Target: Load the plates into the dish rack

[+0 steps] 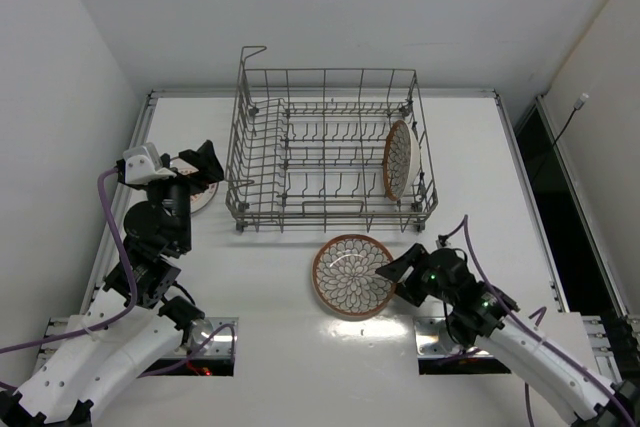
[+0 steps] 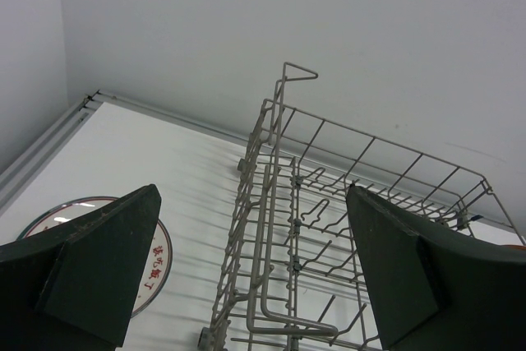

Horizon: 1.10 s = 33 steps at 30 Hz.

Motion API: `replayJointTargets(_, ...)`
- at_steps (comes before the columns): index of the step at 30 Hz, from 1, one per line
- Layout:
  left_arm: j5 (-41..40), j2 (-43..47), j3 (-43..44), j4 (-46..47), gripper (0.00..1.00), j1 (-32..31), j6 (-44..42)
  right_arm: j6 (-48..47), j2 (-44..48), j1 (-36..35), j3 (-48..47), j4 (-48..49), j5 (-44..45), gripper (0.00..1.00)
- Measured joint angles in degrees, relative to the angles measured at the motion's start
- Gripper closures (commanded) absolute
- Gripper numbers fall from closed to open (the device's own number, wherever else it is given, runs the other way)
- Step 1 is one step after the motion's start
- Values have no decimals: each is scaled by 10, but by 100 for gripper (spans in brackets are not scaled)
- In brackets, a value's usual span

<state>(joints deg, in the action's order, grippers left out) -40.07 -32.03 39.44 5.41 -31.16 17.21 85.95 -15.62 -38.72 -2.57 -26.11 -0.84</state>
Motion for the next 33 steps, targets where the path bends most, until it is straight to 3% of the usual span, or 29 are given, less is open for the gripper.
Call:
replayJointTargets(7, 0, 0, 0, 0, 5, 0, 0, 6, -38, 0, 0, 20, -8, 47)
replayJointTargets(18, 0, 0, -4, -1, 5, 0, 0, 8, -56, 0, 2, 24, -8, 89)
replayJointTargets(22, -1, 0, -4, -1, 5, 0, 0, 3, -63, -1, 2, 24, -9, 100)
replayJointTargets(33, -1, 0, -4, -1, 5, 0, 0, -56, -44, -1, -10, -31, 10, 100)
